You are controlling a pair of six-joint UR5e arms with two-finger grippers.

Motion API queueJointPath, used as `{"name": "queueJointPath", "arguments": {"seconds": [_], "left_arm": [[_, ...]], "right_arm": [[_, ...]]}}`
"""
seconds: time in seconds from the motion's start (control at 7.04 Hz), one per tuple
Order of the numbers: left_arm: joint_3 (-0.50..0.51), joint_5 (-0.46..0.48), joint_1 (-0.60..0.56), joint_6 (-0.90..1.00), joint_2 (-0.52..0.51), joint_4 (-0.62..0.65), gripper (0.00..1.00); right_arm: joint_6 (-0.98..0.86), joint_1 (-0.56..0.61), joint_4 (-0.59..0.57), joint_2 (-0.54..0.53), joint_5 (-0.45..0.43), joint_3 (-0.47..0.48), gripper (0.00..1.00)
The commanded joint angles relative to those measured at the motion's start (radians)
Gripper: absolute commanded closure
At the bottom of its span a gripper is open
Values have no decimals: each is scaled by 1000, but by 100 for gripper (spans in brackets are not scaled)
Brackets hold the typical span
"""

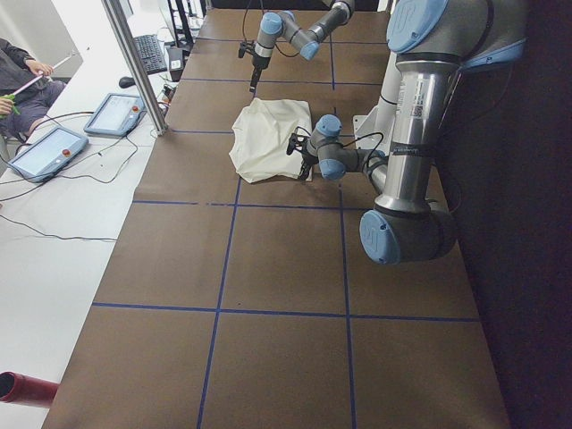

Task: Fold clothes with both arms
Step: 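Move the left gripper down to the folded shirt edge nearest it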

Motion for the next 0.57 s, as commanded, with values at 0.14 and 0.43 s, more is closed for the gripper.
{"name": "queueJointPath", "arguments": {"seconds": [0.14,0.43], "left_arm": [[3,-1,16,-1,5,3,50],[-4,1,16,-2,7,4,100]], "right_arm": [[1,1,-1,-2,-2,1,0],[2,1,-1,-3,-3,1,0]]}}
